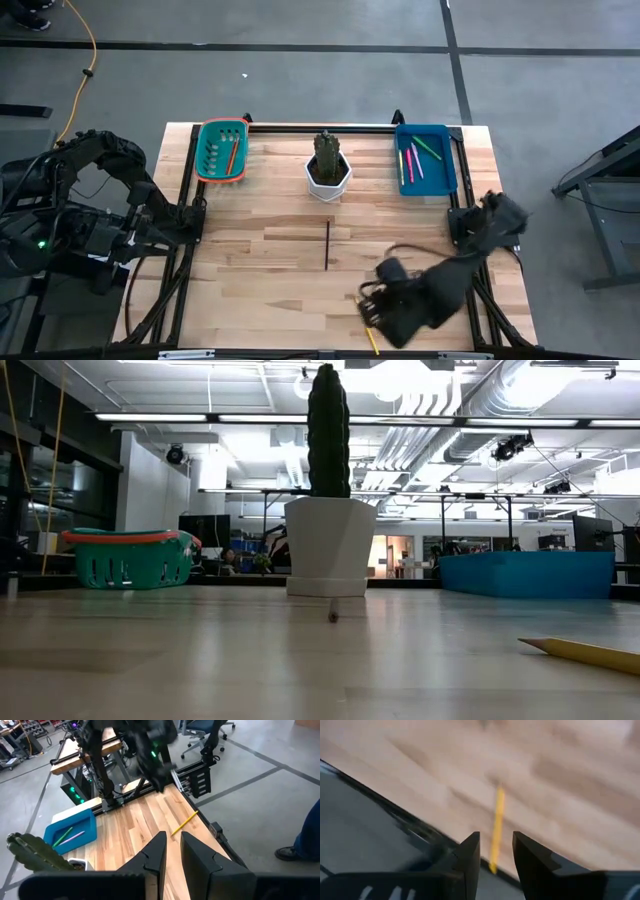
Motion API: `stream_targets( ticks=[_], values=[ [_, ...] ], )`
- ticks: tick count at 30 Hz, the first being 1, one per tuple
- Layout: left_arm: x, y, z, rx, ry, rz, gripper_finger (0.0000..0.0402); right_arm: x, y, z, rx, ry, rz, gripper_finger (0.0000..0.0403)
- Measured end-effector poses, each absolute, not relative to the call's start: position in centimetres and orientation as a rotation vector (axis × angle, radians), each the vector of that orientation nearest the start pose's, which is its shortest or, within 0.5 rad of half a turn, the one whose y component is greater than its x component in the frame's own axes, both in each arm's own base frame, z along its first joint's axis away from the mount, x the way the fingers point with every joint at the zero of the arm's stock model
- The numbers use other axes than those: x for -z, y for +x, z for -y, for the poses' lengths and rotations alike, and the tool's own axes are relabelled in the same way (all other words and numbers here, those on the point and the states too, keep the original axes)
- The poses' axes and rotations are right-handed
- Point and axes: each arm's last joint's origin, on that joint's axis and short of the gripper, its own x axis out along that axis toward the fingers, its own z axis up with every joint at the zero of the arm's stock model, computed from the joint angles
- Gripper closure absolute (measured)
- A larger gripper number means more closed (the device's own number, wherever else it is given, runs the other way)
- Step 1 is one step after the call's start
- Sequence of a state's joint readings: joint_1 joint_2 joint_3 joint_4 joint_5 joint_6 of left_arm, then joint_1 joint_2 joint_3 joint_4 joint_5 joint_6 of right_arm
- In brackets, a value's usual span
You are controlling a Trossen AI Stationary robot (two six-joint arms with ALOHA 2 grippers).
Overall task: Sort pens & pencils
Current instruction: Put the yellow pencil into the green bin
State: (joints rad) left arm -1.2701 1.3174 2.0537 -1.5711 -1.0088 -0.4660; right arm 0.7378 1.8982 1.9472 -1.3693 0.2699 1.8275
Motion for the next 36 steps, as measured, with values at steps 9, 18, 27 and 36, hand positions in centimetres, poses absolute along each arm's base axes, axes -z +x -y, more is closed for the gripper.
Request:
stream_targets(
  ticks=[9,18,27,36],
  values=[
    [-50.6,6.8,13.7,0.159,0.319,-0.388,0.0355,-34.2,24.4,-23.9,0.789,0.92,-0.96,0.0298],
    [-50.8,6.7,13.3,0.164,0.33,-0.383,0.0355,-27.4,24.0,-24.4,0.591,1.237,-0.981,0.0301],
    [-50.9,6.6,13.0,0.16,0.317,-0.378,0.0355,-24.6,26.4,-22.3,0.608,1.287,-1.148,0.0307],
    [-50.9,6.6,13.0,0.16,0.317,-0.378,0.0355,-21.4,29.5,-21.3,0.624,1.27,-1.246,0.0307]
  ],
)
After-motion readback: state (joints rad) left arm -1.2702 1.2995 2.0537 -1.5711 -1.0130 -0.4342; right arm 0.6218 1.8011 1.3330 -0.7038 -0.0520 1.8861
